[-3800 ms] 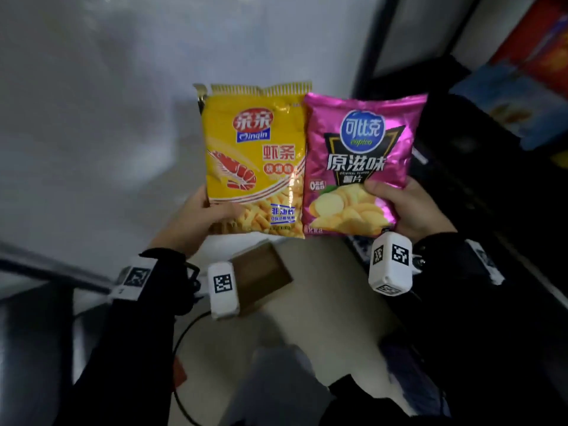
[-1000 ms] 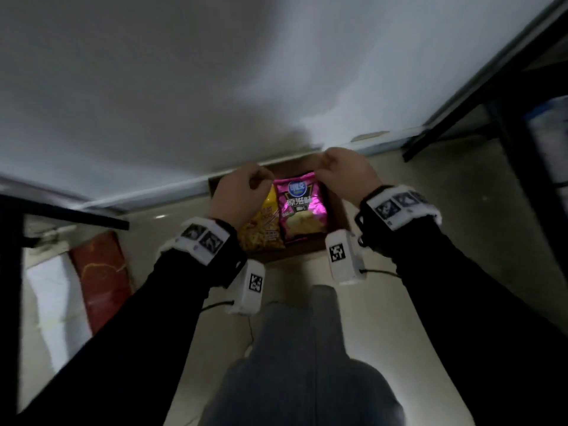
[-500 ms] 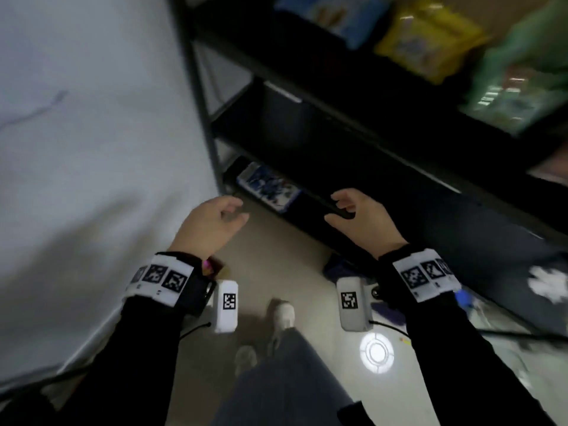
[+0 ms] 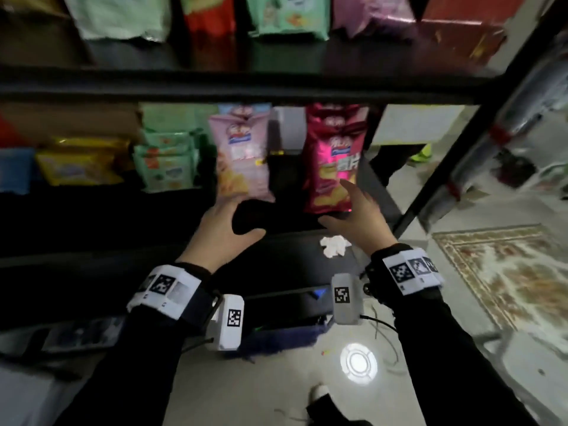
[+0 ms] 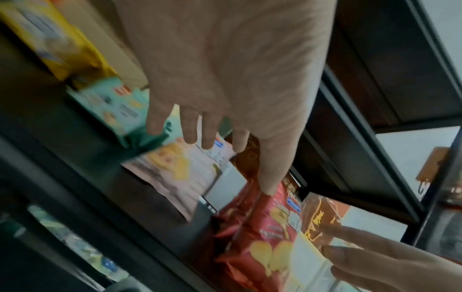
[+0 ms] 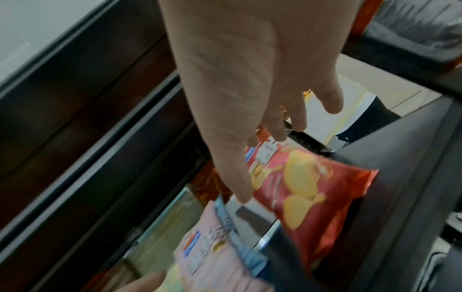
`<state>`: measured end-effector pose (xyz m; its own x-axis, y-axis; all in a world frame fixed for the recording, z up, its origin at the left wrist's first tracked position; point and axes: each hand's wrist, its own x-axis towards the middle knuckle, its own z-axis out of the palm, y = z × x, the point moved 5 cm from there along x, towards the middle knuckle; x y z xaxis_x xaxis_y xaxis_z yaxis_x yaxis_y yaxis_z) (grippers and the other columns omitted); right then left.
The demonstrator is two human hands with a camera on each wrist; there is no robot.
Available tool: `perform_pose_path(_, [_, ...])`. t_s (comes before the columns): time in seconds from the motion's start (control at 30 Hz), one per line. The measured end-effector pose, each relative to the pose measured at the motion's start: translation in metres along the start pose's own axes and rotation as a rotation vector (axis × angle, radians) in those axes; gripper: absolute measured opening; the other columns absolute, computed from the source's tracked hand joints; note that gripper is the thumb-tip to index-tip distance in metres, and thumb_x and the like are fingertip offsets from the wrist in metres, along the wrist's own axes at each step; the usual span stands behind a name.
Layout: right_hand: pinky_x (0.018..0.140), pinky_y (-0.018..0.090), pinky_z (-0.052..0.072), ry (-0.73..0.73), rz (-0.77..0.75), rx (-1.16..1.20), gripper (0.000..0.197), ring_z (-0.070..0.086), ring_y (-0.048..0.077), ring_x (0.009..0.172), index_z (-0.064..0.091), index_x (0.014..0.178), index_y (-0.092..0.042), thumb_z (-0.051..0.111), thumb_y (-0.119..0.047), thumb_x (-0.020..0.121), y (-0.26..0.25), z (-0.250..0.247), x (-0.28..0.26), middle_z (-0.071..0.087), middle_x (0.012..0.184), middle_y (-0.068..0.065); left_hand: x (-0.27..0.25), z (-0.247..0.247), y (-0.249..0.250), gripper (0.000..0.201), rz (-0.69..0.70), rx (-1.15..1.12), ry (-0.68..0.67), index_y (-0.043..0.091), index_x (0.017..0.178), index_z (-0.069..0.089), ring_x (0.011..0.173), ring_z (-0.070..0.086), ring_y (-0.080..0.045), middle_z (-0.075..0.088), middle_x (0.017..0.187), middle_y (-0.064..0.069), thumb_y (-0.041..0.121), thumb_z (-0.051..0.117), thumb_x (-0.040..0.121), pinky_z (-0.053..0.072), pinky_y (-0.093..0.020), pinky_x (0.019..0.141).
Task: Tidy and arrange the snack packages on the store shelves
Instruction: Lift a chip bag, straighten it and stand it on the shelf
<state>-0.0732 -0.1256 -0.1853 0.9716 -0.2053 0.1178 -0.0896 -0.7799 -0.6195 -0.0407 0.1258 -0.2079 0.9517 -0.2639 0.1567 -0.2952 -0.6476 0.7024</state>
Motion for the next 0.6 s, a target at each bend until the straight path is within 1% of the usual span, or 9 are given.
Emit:
perform_pose_path(0.1, [0.103, 0.033, 0.033, -0.032, 0.0, 0.015, 0.083, 0.04, 0.03, 0.131, 0.035, 0.144, -0.017, 0.077, -0.028, 0.074, 0.044, -0.019, 0.041, 0.046, 0.14, 0.012, 0.047, 0.05, 0.033, 0.071, -0.04, -0.037, -0.033, 0.015, 0.14, 0.045, 0.127, 0.047, -0.022, 0.054, 0.132, -0.007, 0.029, 0.077, 0.078, 0.032, -0.033, 0.111])
perform_pose_path(0.2, [0.1, 0.025, 0.033, -0.094, -0.084, 0.062, 0.08, 0.046, 0.022, 0.128, 0.04, 0.14, -0.016, 0.08, -0.026, 0.071, 0.07, -0.017, 0.073, 0.051, 0.137, 0.005, 0.081, 0.085, 0.047, 0.082, -0.131, -0.054, -0.06, 0.019, 0.148, 0.033, 0.134, 0.04, -0.024, 0.039, 0.148, -0.009, 0.032, 0.075, 0.08, 0.031, -0.037, 0.114])
perform_pose_path(0.27, [0.104, 0.029, 0.036, -0.117, -0.103, 0.14, 0.078, 0.049, 0.02, 0.125, 0.043, 0.137, -0.015, 0.081, -0.021, 0.069, 0.082, -0.011, 0.088, 0.055, 0.132, 0.003, 0.097, 0.099, 0.048, 0.085, -0.17, -0.052, -0.061, 0.018, 0.149, 0.029, 0.139, 0.034, -0.022, 0.035, 0.152, -0.007, 0.036, 0.075, 0.079, 0.028, -0.036, 0.115])
perform_pose_path(0.33, [0.099, 0.03, 0.043, -0.168, -0.114, 0.212, 0.075, 0.053, 0.017, 0.119, 0.043, 0.136, -0.018, 0.08, -0.017, 0.07, 0.089, -0.004, 0.096, 0.057, 0.124, -0.004, 0.105, 0.11, 0.045, 0.088, -0.225, -0.076, -0.073, 0.018, 0.149, 0.027, 0.139, 0.034, -0.021, 0.037, 0.152, -0.006, 0.037, 0.075, 0.078, 0.03, -0.039, 0.115])
perform_pose_path(0.4, [0.087, 0.013, 0.042, -0.198, -0.087, 0.29, 0.077, 0.055, 0.004, 0.113, 0.04, 0.137, -0.02, 0.079, -0.015, 0.071, 0.095, 0.003, 0.1, 0.056, 0.115, -0.013, 0.107, 0.121, 0.042, 0.088, -0.268, -0.121, -0.109, 0.017, 0.149, 0.026, 0.137, 0.037, -0.02, 0.039, 0.15, -0.007, 0.033, 0.076, 0.079, 0.032, -0.039, 0.114])
perform_pose_path(0.43, [0.08, 0.003, 0.039, -0.203, -0.064, 0.345, 0.079, 0.055, -0.01, 0.105, 0.037, 0.138, -0.019, 0.079, -0.012, 0.072, 0.097, 0.006, 0.102, 0.055, 0.111, -0.018, 0.108, 0.126, 0.04, 0.088, -0.278, -0.141, -0.127, 0.017, 0.149, 0.026, 0.136, 0.039, -0.02, 0.041, 0.149, -0.007, 0.03, 0.077, 0.078, 0.033, -0.039, 0.113])
perform_pose_path(0.5, [0.069, -0.004, 0.039, -0.231, -0.02, 0.463, 0.083, 0.051, -0.027, 0.09, 0.033, 0.141, -0.018, 0.078, -0.006, 0.073, 0.102, 0.015, 0.104, 0.052, 0.104, -0.025, 0.11, 0.136, 0.038, 0.09, -0.279, -0.165, -0.152, 0.017, 0.149, 0.025, 0.134, 0.043, -0.019, 0.044, 0.147, -0.006, 0.025, 0.078, 0.077, 0.034, -0.036, 0.112])
perform_pose_path(0.53, [0.07, -0.002, 0.041, -0.252, 0.002, 0.507, 0.083, 0.052, -0.027, 0.088, 0.031, 0.142, -0.018, 0.077, -0.005, 0.074, 0.105, 0.022, 0.104, 0.053, 0.104, -0.024, 0.111, 0.141, 0.037, 0.091, -0.27, -0.173, -0.159, 0.017, 0.149, 0.026, 0.131, 0.044, -0.016, 0.045, 0.146, -0.005, 0.023, 0.079, 0.076, 0.035, -0.03, 0.108])
perform_pose_path(0.6, [0.079, 0.008, 0.047, -0.27, 0.043, 0.556, 0.082, 0.058, -0.015, 0.093, 0.03, 0.142, -0.018, 0.077, -0.004, 0.075, 0.107, 0.03, 0.104, 0.056, 0.11, -0.017, 0.114, 0.147, 0.034, 0.091, -0.257, -0.179, -0.178, 0.017, 0.149, 0.026, 0.121, 0.044, -0.006, 0.048, 0.142, -0.003, 0.021, 0.08, 0.075, 0.033, -0.02, 0.097])
